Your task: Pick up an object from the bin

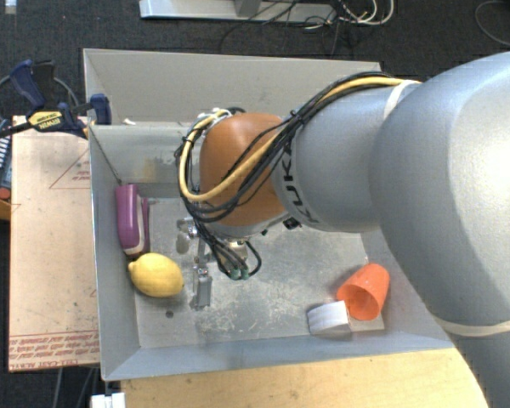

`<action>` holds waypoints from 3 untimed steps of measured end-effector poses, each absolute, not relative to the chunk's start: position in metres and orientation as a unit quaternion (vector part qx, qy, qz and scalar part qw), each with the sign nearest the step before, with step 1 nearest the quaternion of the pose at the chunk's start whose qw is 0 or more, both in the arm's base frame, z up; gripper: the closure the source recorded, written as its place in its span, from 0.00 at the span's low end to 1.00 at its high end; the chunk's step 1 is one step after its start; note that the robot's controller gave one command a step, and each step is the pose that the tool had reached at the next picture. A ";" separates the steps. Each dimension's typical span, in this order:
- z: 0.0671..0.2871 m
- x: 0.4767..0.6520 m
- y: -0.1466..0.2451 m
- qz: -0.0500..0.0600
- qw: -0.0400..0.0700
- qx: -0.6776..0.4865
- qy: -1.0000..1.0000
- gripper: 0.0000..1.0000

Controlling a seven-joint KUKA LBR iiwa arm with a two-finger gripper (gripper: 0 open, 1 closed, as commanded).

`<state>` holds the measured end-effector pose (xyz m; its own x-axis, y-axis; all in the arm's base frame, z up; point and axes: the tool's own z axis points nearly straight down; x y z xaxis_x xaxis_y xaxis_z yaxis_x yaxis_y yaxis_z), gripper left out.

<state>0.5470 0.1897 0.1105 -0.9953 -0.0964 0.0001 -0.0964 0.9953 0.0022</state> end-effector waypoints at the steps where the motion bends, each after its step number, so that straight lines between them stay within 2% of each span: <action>1: 0.105 0.519 0.236 -0.003 0.001 -0.077 -0.997 0.00; 2: 0.069 0.527 0.236 -0.001 0.001 0.010 -1.000 0.00; 3: 0.069 0.504 0.244 0.000 0.001 -0.149 -0.989 1.00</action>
Offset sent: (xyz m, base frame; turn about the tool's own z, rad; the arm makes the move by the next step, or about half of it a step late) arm -0.0197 0.0464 -0.0405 0.0763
